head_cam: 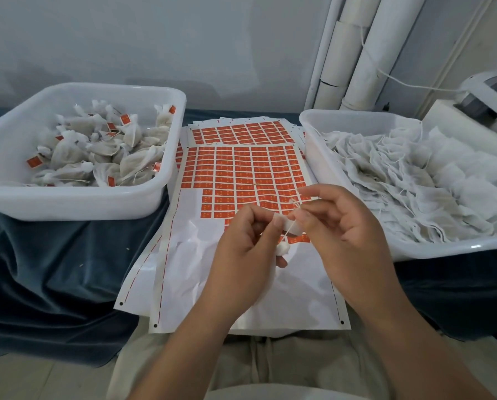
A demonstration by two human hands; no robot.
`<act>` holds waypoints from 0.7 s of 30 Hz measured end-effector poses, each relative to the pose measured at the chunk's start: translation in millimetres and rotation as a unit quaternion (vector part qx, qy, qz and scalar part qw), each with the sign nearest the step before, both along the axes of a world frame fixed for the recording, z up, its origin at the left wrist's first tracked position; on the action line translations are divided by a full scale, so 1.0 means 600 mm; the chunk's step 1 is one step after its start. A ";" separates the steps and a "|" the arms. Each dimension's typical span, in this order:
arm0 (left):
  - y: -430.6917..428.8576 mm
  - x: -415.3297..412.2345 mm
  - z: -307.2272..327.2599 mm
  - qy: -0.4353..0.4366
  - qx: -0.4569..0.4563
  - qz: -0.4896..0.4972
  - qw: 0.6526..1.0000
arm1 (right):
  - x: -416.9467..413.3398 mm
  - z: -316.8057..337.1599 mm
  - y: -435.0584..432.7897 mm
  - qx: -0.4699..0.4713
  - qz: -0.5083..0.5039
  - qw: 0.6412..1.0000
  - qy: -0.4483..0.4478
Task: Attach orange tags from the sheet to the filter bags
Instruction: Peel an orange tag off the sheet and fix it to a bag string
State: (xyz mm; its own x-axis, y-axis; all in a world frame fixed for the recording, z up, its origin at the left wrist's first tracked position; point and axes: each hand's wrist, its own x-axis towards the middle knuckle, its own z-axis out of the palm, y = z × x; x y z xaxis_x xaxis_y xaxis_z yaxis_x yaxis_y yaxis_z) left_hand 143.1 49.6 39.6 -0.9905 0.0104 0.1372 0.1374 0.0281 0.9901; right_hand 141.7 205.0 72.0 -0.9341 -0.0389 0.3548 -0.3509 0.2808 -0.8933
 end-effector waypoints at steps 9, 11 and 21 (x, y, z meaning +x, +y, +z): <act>-0.005 0.002 0.002 0.040 -0.051 -0.007 0.998 | -0.003 -0.003 0.001 0.035 -0.021 0.999 0.015; -0.006 0.002 0.003 0.037 -0.054 -0.011 0.998 | -0.003 -0.004 0.000 0.033 -0.026 0.999 0.019; -0.012 0.002 0.006 0.061 -0.098 -0.034 0.993 | -0.007 -0.011 -0.001 0.043 -0.030 0.998 0.016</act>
State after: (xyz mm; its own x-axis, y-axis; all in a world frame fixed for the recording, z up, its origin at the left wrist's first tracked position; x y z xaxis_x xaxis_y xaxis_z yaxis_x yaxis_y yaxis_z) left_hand 144.6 42.2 43.2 -0.9626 0.1144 0.2454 0.2646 0.2050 0.9423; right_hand 137.5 204.5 65.5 -0.9236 -0.0144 0.3830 -0.3596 0.3784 -0.8529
